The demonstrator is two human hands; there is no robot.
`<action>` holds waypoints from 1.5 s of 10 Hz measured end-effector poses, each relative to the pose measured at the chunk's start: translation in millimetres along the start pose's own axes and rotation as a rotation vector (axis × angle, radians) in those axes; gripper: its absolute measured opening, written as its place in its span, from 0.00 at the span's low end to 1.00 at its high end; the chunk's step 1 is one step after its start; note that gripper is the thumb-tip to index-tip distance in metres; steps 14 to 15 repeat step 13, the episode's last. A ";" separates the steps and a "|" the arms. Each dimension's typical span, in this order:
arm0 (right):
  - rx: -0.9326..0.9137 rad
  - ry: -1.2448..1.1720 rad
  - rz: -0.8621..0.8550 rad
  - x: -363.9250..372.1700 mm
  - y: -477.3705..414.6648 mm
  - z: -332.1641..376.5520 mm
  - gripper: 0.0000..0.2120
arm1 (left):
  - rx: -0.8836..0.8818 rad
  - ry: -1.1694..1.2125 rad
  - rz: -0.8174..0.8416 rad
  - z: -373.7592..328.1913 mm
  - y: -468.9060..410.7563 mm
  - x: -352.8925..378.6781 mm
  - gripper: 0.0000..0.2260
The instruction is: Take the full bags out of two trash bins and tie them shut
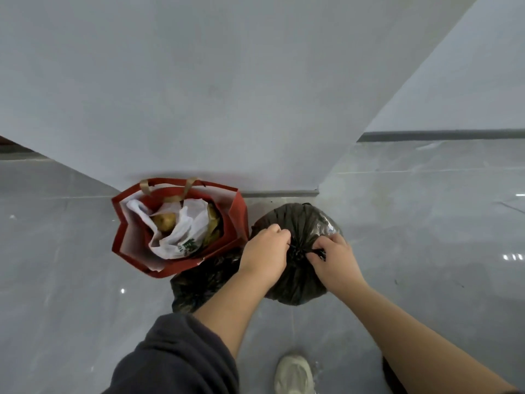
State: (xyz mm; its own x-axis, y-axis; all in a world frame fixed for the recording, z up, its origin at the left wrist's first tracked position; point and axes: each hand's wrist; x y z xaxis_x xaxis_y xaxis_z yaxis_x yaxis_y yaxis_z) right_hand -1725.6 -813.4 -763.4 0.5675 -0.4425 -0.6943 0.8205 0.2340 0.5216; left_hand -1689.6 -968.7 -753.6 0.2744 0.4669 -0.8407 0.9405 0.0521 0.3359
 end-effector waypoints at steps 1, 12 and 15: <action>0.011 -0.034 0.007 11.1 -26.1 -12.0 0.04 | -0.013 -0.006 -0.001 3.9 -23.4 15.2 0.06; -0.027 0.234 0.107 73.9 -41.5 -27.4 0.46 | -0.092 -0.160 0.186 67.2 -10.8 66.5 0.41; -0.081 0.351 0.111 45.0 -6.1 8.9 0.45 | -0.040 -0.212 0.179 60.3 20.8 14.1 0.41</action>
Point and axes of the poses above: each hand's wrist, its own y-axis away from the middle knuckle, its own x-axis out of the palm, z = x × y, and after that the axes turned 2 degrees about -y, right-handed
